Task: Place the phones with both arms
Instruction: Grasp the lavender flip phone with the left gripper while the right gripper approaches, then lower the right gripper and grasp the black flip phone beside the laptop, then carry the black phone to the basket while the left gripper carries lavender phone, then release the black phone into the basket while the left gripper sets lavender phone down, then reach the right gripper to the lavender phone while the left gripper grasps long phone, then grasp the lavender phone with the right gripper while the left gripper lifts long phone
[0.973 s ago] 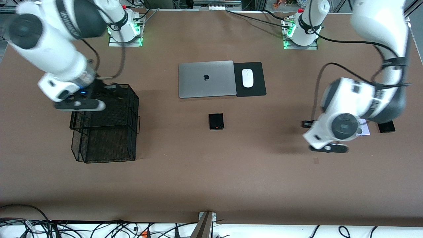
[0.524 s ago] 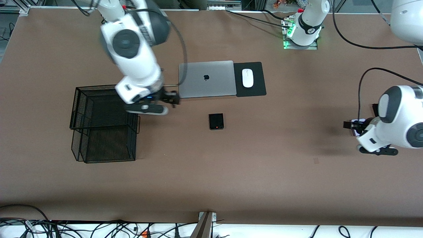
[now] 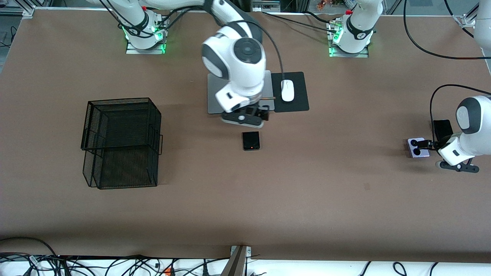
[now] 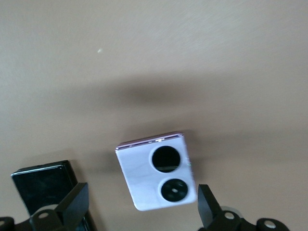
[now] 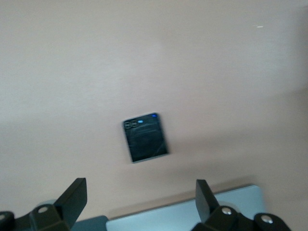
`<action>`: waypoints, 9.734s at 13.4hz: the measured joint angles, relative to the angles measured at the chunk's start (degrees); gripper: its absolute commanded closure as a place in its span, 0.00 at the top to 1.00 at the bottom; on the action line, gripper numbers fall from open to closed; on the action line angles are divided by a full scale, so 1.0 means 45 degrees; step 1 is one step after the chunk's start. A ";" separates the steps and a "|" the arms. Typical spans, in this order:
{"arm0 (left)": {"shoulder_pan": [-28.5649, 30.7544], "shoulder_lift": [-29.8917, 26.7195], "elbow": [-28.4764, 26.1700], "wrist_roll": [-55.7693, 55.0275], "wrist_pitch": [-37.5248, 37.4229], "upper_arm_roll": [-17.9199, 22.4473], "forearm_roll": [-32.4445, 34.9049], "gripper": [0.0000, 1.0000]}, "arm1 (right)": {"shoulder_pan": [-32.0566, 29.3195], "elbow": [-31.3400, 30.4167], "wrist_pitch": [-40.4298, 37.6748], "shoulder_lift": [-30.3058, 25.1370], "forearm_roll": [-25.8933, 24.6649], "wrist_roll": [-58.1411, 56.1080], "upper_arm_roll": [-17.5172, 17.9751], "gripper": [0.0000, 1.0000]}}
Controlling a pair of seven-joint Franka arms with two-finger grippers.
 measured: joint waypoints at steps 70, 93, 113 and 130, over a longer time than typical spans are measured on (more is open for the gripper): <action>-1.2247 0.2898 0.2503 -1.3928 0.1948 -0.1078 -0.2739 0.52 | -0.2434 -1.1419 0.1325 -0.7164 0.2129 -1.4473 -0.8543 0.27; -0.3742 -0.1229 0.3065 -0.3805 -0.5440 -0.0224 -0.1841 1.00 | -0.2148 -0.5898 -0.2220 -0.5243 0.3650 -0.9859 -0.5342 1.00; 0.3113 0.2189 0.2210 0.1658 0.0163 -0.0320 -0.0694 1.00 | 0.2636 -0.1708 0.3810 0.1347 0.3691 -0.5227 -0.3460 1.00; 0.3272 0.2296 0.2260 0.1077 -0.0925 -0.0561 -0.0695 0.51 | 0.2745 -0.1690 0.6479 0.3308 0.3715 -0.4728 -0.3442 1.00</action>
